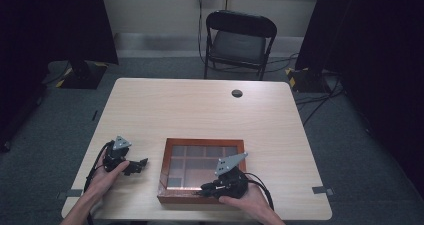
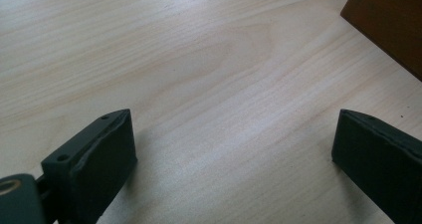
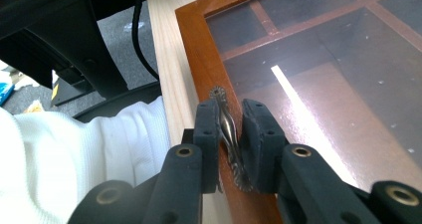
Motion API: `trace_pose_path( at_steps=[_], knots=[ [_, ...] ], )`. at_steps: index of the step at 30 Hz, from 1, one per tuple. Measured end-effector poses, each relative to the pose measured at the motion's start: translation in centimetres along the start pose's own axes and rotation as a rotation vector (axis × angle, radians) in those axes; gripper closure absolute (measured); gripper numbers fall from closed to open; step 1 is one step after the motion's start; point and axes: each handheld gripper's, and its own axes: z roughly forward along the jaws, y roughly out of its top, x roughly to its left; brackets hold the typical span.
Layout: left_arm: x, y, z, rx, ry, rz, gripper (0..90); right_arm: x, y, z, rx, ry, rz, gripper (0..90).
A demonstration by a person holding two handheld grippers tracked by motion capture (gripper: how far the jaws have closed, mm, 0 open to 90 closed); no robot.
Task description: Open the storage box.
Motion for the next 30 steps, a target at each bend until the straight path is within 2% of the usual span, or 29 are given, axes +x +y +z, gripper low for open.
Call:
trace_pose_path(
  at_steps=[6,16,24,26,30],
  knots=[
    [-0.3,0.1,-0.4,-0.004,0.011,-0.019,15.7,0.1,0.0,0.1,-0.006,-0.009,-0.009,81.1],
    [-0.4,0.4,-0.7,-0.008,-0.009,-0.017,15.7,0.1,0.0,0.1,-0.006,0.004,-0.013,82.2],
    [-0.8,0.7,-1.1,-0.030,-0.052,-0.009,15.9,0.1,0.5,0.1,0.012,0.008,-0.010,82.6],
    [-1.0,0.8,-1.4,-0.040,-0.072,0.005,15.9,0.0,0.6,-0.1,0.000,0.019,0.002,82.6],
    [-1.4,1.0,-1.7,-0.067,-0.113,0.007,15.9,0.0,1.2,-0.5,-0.001,0.024,-0.011,82.9]
  ],
)
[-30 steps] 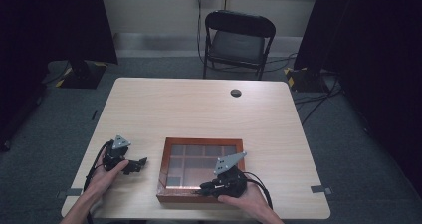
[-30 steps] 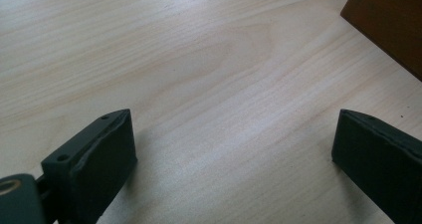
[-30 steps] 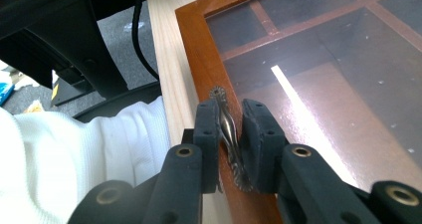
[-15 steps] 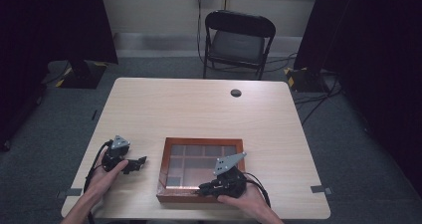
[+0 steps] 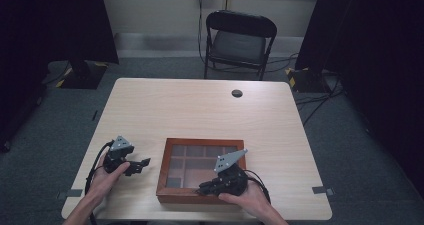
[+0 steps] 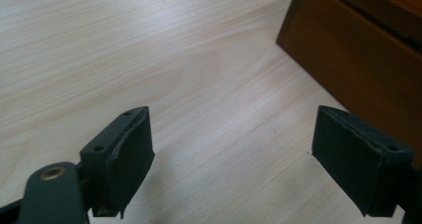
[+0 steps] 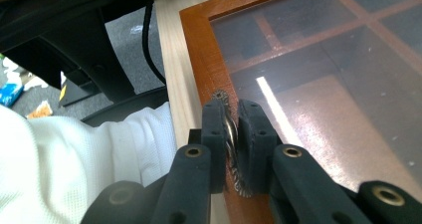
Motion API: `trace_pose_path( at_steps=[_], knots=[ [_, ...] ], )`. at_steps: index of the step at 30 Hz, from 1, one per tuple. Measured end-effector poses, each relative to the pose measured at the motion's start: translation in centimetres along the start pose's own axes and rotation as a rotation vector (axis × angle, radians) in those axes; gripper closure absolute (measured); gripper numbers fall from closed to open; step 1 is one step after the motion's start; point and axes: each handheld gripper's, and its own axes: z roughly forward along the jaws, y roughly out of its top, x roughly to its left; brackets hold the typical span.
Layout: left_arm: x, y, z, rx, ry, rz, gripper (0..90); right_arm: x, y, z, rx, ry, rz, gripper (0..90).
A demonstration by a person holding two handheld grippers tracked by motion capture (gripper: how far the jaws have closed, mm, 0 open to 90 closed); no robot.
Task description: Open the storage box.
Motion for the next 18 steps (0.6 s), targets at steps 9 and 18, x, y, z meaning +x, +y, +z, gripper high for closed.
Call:
trace_pose_path(
  at_steps=[9,18],
  knots=[
    [-1.5,0.6,-0.8,-0.064,-0.087,0.044,17.9,-0.3,1.5,-1.3,0.006,0.026,0.005,82.9],
    [-4.1,1.4,-0.9,-0.108,-0.166,0.151,17.9,-0.4,2.8,-2.2,-0.002,0.030,-0.010,82.8]
  ],
)
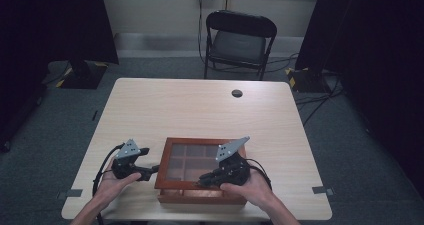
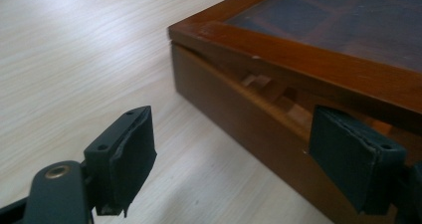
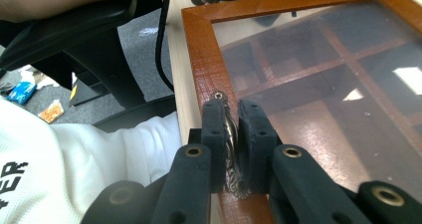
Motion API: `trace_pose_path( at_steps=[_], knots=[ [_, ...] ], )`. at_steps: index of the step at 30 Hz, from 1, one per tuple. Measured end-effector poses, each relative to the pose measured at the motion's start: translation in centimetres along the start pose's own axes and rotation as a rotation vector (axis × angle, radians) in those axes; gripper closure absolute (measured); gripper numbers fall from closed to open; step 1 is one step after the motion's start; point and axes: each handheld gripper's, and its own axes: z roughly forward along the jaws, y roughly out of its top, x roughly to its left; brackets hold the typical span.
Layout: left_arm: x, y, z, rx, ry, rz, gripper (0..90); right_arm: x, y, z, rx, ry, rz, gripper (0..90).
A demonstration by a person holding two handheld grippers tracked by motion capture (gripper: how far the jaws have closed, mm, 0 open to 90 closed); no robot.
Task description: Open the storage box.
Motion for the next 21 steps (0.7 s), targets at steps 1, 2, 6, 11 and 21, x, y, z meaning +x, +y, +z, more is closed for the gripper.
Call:
trace_pose_path(
  at_steps=[1,2,6,11,21],
  knots=[
    [-0.2,0.1,0.0,-0.010,-0.008,0.006,18.3,0.0,0.1,-0.2,-0.003,-0.005,-0.005,82.7],
    [-0.3,0.1,-0.1,-0.017,-0.013,0.016,18.8,0.1,0.3,-0.3,-0.007,-0.010,-0.005,82.7],
    [-0.8,0.3,-0.1,-0.036,-0.034,0.030,19.2,0.1,0.6,-0.7,-0.024,-0.014,-0.008,82.7],
    [-1.1,0.4,0.1,-0.063,-0.067,0.028,18.7,0.1,1.1,-1.0,-0.025,-0.020,-0.006,82.7],
    [-2.4,0.9,0.8,-0.086,-0.048,0.086,17.6,0.2,1.3,-1.3,-0.037,-0.033,-0.009,82.6]
  ],
)
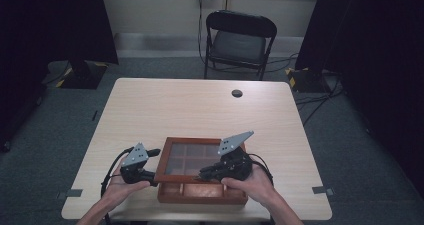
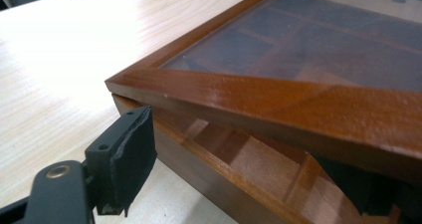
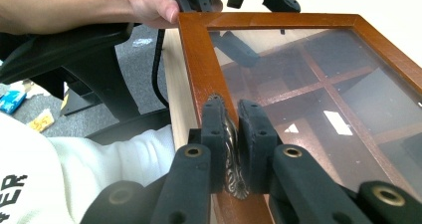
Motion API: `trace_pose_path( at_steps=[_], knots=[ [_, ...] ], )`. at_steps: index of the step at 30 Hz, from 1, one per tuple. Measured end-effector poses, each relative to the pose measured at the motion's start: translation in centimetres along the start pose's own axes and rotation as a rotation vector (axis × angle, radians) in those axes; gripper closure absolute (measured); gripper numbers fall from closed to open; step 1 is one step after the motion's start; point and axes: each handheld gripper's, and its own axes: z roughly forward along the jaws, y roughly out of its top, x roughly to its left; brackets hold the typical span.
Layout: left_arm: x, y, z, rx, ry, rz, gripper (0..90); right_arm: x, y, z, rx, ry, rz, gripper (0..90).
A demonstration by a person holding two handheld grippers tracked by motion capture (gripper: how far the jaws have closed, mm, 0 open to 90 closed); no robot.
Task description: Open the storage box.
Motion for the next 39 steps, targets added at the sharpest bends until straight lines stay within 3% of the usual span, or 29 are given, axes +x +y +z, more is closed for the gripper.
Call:
trace_pose_path(
  at_steps=[4,11,13,17,25,28,30,39],
  knots=[
    [0.3,0.0,-0.2,-0.022,0.013,-0.026,17.5,-0.1,-0.1,-0.1,-0.020,0.003,0.007,82.6],
    [0.4,0.0,-0.2,-0.038,0.005,-0.035,18.9,-0.2,-0.1,-0.2,-0.028,0.011,0.019,81.0],
    [0.4,0.0,-0.2,-0.038,0.003,-0.035,19.1,-0.2,-0.1,-0.3,-0.035,-0.007,0.022,70.7],
    [0.4,0.1,-0.3,-0.047,0.004,-0.041,19.5,-0.4,-0.2,-0.8,-0.056,-0.027,0.038,59.5],
    [0.4,0.4,-0.7,-0.070,-0.005,-0.052,19.7,-0.5,-1.2,-2.6,-0.088,-0.084,0.070,47.1],
    [0.3,0.8,-0.7,-0.091,-0.007,-0.059,19.1,-0.5,-2.0,-3.8,-0.128,-0.118,0.073,38.3],
    [0.4,1.0,-0.7,-0.085,-0.006,-0.048,18.9,-0.5,-2.3,-4.3,-0.172,-0.124,0.062,36.9],
    [0.7,1.6,-0.6,-0.092,-0.014,-0.061,18.4,-1.1,-3.8,-4.7,-0.185,-0.161,0.073,24.1]
  ],
)
